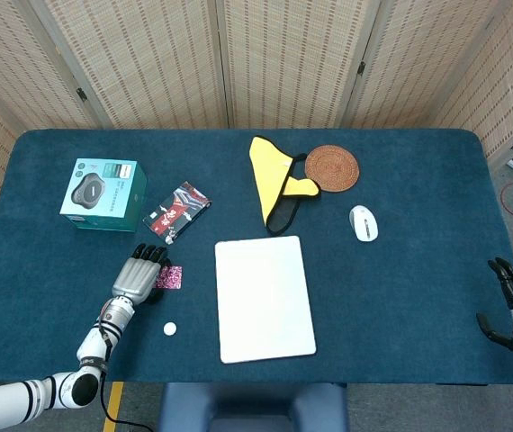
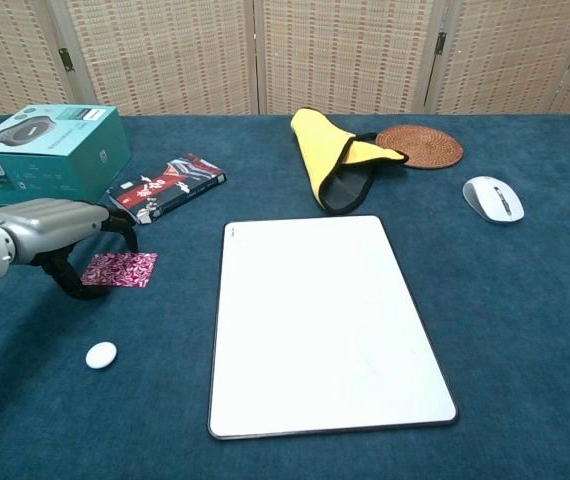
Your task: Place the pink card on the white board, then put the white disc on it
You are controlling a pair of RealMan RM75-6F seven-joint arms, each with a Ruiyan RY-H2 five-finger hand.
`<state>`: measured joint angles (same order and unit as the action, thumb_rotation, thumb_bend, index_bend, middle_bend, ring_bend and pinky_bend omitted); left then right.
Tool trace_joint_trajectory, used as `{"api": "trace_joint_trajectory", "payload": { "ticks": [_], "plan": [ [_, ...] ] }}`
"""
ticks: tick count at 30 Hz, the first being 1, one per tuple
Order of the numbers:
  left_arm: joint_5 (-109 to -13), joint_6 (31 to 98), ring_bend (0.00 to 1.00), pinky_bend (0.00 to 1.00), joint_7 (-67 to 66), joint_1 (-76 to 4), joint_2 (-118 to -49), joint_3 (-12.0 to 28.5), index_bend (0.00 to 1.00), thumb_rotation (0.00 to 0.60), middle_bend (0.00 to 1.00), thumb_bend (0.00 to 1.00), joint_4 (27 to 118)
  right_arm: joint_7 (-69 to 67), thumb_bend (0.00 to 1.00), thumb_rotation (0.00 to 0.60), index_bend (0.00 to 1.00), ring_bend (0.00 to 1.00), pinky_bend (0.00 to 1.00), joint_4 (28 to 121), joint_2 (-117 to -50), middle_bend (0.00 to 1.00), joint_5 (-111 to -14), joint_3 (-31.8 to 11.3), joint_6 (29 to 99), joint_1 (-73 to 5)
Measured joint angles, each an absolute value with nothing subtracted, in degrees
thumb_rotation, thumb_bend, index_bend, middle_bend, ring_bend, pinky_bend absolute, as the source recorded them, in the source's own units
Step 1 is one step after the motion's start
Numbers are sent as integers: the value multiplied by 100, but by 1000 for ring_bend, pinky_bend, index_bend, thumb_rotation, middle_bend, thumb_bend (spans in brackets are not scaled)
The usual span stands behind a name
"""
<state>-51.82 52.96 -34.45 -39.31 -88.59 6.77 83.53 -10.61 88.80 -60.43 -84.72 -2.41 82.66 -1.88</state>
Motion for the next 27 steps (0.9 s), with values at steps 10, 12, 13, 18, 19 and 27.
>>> {"api": "trace_joint_trajectory", "payload": {
  "ticks": [10, 12, 13, 18, 19, 27],
  "plan": [
    [-5041, 5315, 74, 0, -3427, -4005, -8915, 614, 287, 600, 100, 369, 8266, -1072, 368, 600, 34, 126, 24, 8866, -6049, 91, -8452, -237, 8255, -181],
    [-5056, 5337, 75, 0, -3396, -4008, -8940, 608, 288, 600, 100, 369, 8236, -1072, 368, 600, 34, 126, 24, 8865, -6051, 91, -8450, -236, 8253, -180],
    [-5063, 5343, 75, 0, -3383, -4010, -8950, 605, 288, 600, 100, 368, 8223, -1072, 368, 600, 34, 126, 24, 8865, -6051, 91, -8449, -236, 8253, -180],
    [-5052, 5346, 77, 0, -3346, -4034, -8993, 587, 291, 600, 100, 368, 8142, -1066, 368, 600, 34, 124, 24, 8870, -6047, 91, -8444, -236, 8252, -177],
    [-5043, 5345, 78, 0, -3342, -4038, -8999, 586, 293, 600, 100, 368, 8128, -1067, 368, 600, 34, 124, 24, 8872, -6047, 91, -8443, -235, 8253, -175],
    [-5090, 5378, 95, 0, -3250, -4042, -9035, 568, 345, 600, 100, 369, 8055, -1062, 368, 600, 34, 125, 24, 8868, -6058, 91, -8438, -236, 8246, -176]
  ]
}}
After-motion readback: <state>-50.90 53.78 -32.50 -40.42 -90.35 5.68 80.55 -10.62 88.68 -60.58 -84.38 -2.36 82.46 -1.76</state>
